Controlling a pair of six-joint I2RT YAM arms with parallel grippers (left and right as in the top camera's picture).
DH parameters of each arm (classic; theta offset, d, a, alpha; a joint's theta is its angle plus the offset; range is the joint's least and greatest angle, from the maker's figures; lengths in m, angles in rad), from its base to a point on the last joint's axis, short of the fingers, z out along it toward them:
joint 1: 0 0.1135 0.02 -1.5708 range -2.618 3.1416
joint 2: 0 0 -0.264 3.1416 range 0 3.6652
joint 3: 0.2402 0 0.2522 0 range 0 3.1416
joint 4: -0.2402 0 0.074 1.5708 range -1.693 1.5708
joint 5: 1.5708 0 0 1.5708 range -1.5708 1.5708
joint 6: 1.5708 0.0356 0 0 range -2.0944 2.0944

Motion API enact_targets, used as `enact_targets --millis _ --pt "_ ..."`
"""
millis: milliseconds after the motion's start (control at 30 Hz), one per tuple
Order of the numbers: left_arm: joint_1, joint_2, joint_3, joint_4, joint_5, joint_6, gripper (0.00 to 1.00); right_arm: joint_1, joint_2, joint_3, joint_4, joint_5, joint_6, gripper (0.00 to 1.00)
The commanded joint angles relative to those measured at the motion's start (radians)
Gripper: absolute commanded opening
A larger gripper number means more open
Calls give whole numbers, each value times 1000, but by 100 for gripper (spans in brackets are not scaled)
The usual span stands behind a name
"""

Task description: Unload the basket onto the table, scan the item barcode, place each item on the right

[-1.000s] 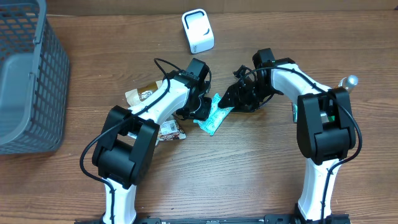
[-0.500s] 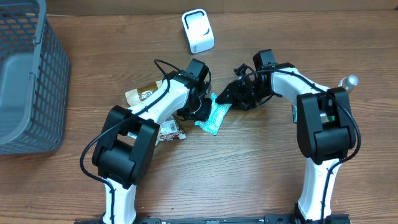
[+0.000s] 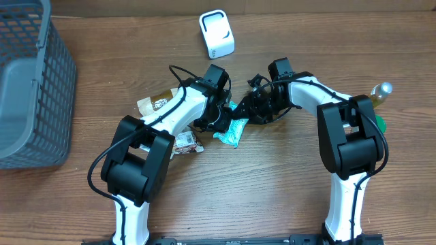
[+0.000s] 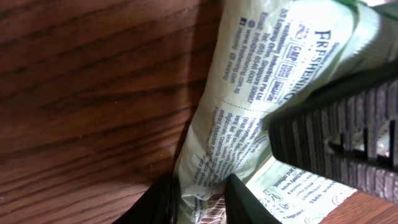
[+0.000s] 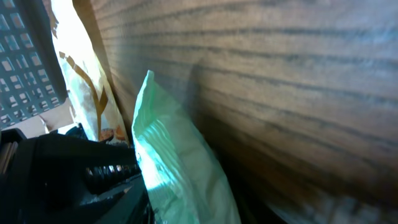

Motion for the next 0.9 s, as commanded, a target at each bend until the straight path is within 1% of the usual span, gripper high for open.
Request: enact_targets --millis 0,67,133,167,267,333,433,533,567,633,700,767,800,867 --pt "-4 18 -30 -4 2 -6 29 6 25 -16 -23 -37 0 35" --pt "-4 18 -30 -4 2 -6 28 -1 25 -16 -39 -37 0 35" --pt "-4 17 -30 -6 2 -7 20 -10 25 -16 -52 -37 0 33" --pt "-3 17 -29 -6 2 -8 18 -12 25 -16 -53 -37 0 31" --pt "8 14 -5 -29 6 -11 18 -21 24 -15 -53 -37 -3 30" --pt "22 7 27 -56 12 -11 18 -25 21 -12 -53 -37 -40 31" --pt "45 -1 88 -106 66 0 18 -25 16 -6 -57 -40 -67 29" --pt "79 -4 167 -169 174 47 19 -26 -2 1 -56 -56 -89 13" --pt "90 -4 193 -192 204 60 20 -26 -9 5 -56 -56 -89 11" --pt "121 -4 250 -240 268 90 24 -27 -29 19 -58 -60 -107 4" --pt "150 -4 299 -291 325 129 29 -28 -52 36 -64 -74 -111 4" --pt "182 -4 342 -351 413 207 34 -33 -76 47 -67 -105 -111 4" --pt "208 -4 364 -396 488 285 44 -42 -99 55 -67 -150 -111 4" --pt "241 -4 375 -456 592 383 63 -59 -127 66 -67 -231 -111 4"
